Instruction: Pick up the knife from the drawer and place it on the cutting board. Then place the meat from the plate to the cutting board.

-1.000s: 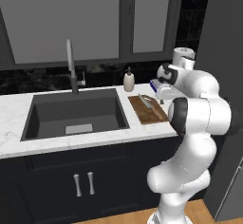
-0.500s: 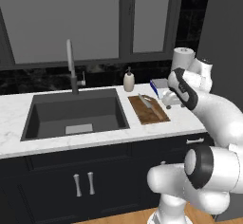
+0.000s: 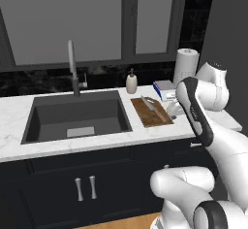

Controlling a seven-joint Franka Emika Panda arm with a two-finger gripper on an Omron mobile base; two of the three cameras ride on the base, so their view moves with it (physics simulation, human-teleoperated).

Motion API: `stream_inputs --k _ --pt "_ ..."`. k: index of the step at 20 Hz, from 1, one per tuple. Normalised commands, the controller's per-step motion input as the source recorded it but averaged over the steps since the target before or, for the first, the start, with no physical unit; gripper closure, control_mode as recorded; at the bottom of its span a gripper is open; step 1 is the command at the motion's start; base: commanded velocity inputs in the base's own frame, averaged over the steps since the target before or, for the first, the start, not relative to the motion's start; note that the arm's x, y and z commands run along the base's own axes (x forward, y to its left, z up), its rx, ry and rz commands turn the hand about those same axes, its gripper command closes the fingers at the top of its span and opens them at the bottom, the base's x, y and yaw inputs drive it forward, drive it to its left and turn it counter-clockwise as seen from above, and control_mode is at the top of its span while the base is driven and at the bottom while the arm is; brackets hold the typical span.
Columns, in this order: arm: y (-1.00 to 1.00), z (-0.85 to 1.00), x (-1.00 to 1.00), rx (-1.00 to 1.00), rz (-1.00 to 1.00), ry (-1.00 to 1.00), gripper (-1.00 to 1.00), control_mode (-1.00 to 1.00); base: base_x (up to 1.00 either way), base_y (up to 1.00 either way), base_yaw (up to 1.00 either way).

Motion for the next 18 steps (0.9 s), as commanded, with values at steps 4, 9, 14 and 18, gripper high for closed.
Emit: stream_inputs --k 4,9,14,18 --pt "0.34 0.00 -0.48 0.00 0.00 0.08 -1.00 -1.00 0.00 0.00 0.00" --pt "0.16 0.00 -0.46 0.00 -0.04 0.01 -1.00 -1.00 0.00 0.00 0.00" --pt "0.00 0.00 -0.35 0.00 -0.01 -0.02 -1.00 -1.00 0.00 0.00 0.00" --pt "0.00 0.00 0.00 0.00 0.00 0.00 -1.00 1.00 -0.35 0.14 0.00"
